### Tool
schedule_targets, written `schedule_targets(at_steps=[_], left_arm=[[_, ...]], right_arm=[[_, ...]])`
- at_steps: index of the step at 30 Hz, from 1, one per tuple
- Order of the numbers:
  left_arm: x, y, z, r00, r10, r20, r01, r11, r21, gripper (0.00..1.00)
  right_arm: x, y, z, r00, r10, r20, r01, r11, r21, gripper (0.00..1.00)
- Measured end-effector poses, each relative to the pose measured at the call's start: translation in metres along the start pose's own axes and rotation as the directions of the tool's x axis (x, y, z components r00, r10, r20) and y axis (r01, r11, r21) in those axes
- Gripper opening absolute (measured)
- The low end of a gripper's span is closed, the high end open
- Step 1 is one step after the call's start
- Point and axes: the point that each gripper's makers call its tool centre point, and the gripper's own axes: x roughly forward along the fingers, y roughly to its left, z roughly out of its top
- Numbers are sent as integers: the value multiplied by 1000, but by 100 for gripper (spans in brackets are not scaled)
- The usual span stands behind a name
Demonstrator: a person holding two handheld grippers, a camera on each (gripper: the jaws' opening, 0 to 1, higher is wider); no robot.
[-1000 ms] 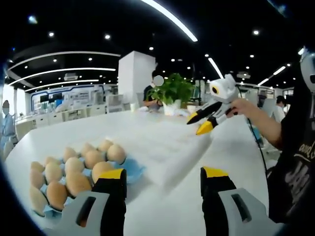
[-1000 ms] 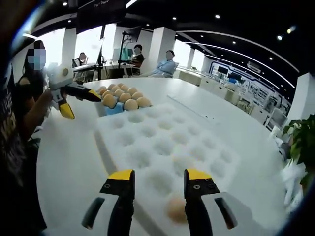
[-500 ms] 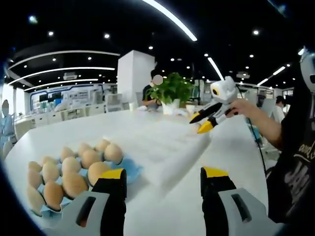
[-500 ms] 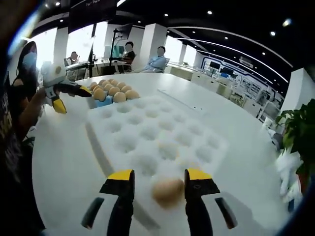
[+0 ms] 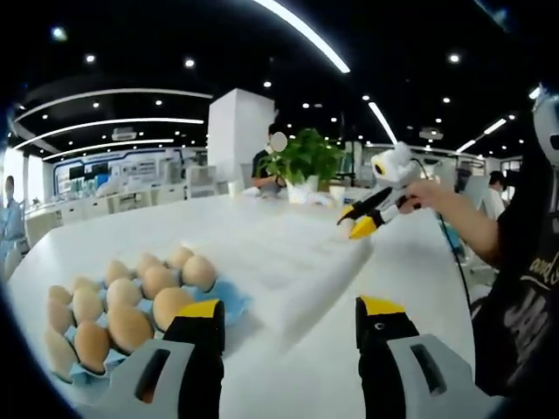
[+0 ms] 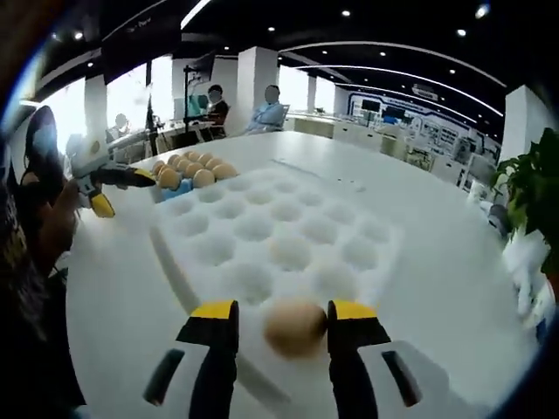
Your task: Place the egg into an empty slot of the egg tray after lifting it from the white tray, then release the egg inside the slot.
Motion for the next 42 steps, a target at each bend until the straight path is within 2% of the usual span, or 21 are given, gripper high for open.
schedule_targets(at_steps=[7, 14, 29, 42], left_arm=[[1, 0, 0, 1000, -2, -2, 2, 1000, -4, 61], [1, 0, 2, 1000, 2, 3, -2, 1000, -7, 61], [6, -4, 10, 1000, -11, 22, 11, 1000, -1, 61], [14, -15, 12, 999, -35, 25, 34, 999, 12, 61]], right_arm=[[-1, -2, -1, 999, 21, 49, -23, 999, 44, 39], [-1, -12, 1, 997, 8, 76, -15, 996, 92, 30], [-2, -7, 3, 999, -7, 39, 5, 998, 64, 29], [-10, -2, 22, 997, -13, 70, 11, 999, 34, 29]])
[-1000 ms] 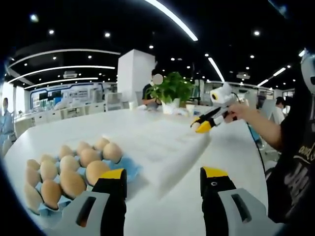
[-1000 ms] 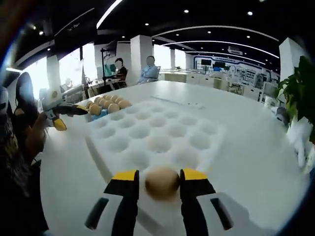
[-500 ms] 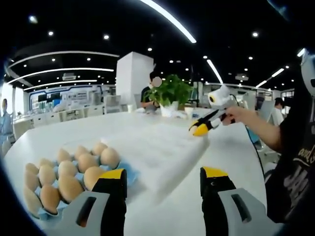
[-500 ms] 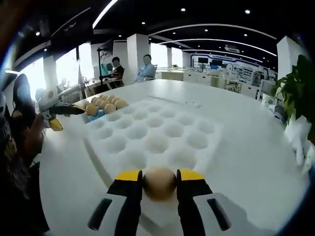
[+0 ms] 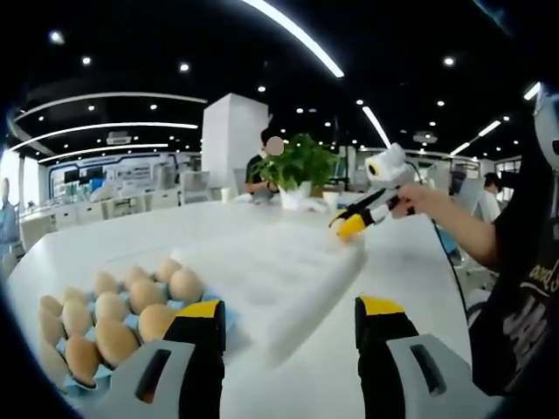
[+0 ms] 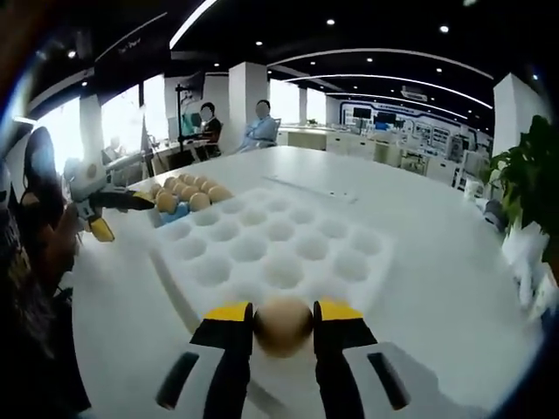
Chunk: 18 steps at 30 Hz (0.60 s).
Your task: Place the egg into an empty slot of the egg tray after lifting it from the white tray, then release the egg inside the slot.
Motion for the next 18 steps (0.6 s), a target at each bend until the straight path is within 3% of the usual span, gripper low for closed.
schedule_targets(at_steps=[8, 18], left_arm=[[10, -8, 1, 1000, -21, -5, 21, 1000, 13, 61], [18, -13, 4, 999, -31, -10, 32, 999, 23, 60]], right_arm=[[4, 7, 12, 1000, -2, 14, 2, 1000, -16, 29], [18, 27, 26, 999, 46, 29, -45, 998, -42, 29]])
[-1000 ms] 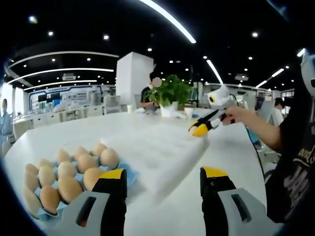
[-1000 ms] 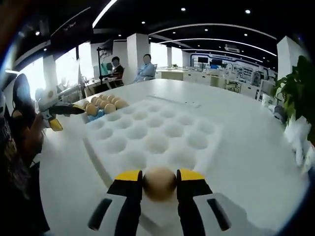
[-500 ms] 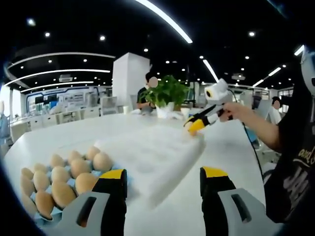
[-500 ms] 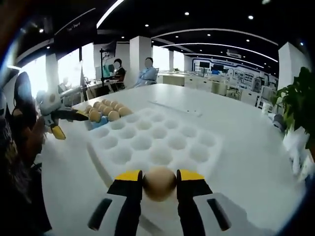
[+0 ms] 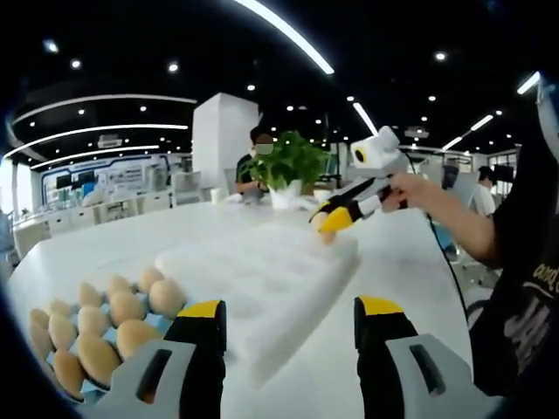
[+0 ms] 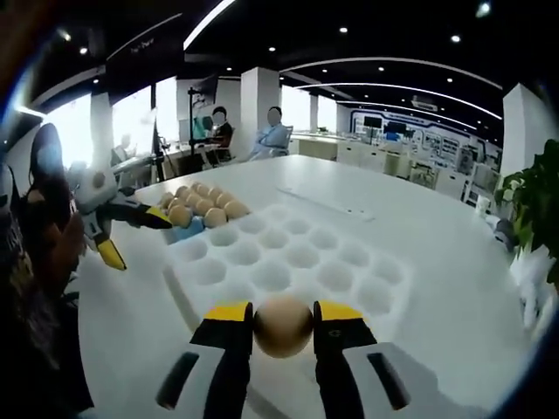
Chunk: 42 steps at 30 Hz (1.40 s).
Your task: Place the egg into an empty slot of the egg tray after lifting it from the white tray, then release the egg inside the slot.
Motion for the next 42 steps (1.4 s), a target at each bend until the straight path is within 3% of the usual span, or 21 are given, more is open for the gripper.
schedule_targets(at_steps=[12, 23, 42], left_arm=[[10, -3, 5, 1000, 0, 11, 0, 1000, 24, 58], [14, 0, -2, 999, 47, -27, -46, 998, 41, 57], [15, 3, 3, 998, 64, -19, -64, 998, 21, 55]], right_arm=[[17, 23, 16, 998, 54, 17, -53, 998, -27, 29], [33, 45, 25, 994, 101, 29, -100, 994, -31, 29], [56, 89, 40, 981, 183, 63, -181, 983, -42, 29]])
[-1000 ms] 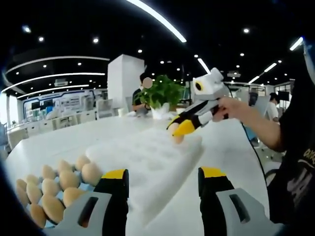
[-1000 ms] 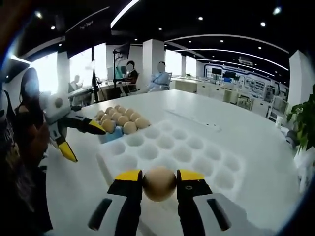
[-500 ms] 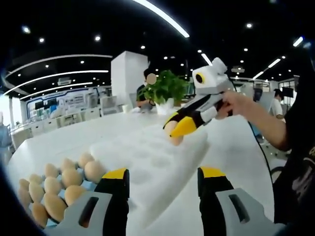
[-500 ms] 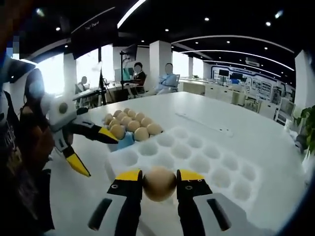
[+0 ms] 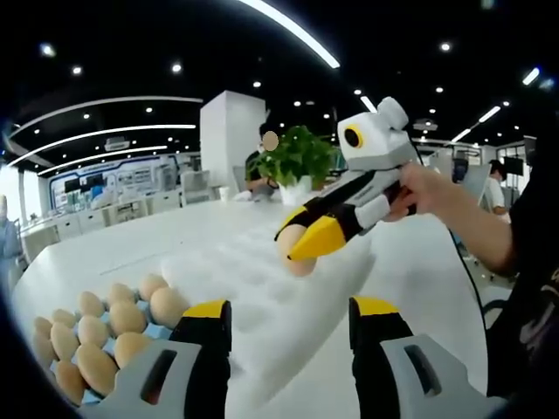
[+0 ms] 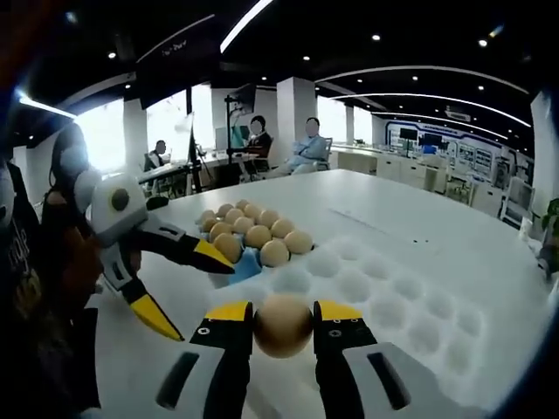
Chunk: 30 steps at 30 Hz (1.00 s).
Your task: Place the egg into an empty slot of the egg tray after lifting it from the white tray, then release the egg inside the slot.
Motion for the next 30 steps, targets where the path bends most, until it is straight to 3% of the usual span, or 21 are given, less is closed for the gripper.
schedule_targets(at_steps=[30], left_arm=[[-3, 18, -5, 997, 77, -18, -76, 997, 14, 51]], right_arm=[[53, 40, 20, 992, 130, 4, -130, 991, -16, 29]])
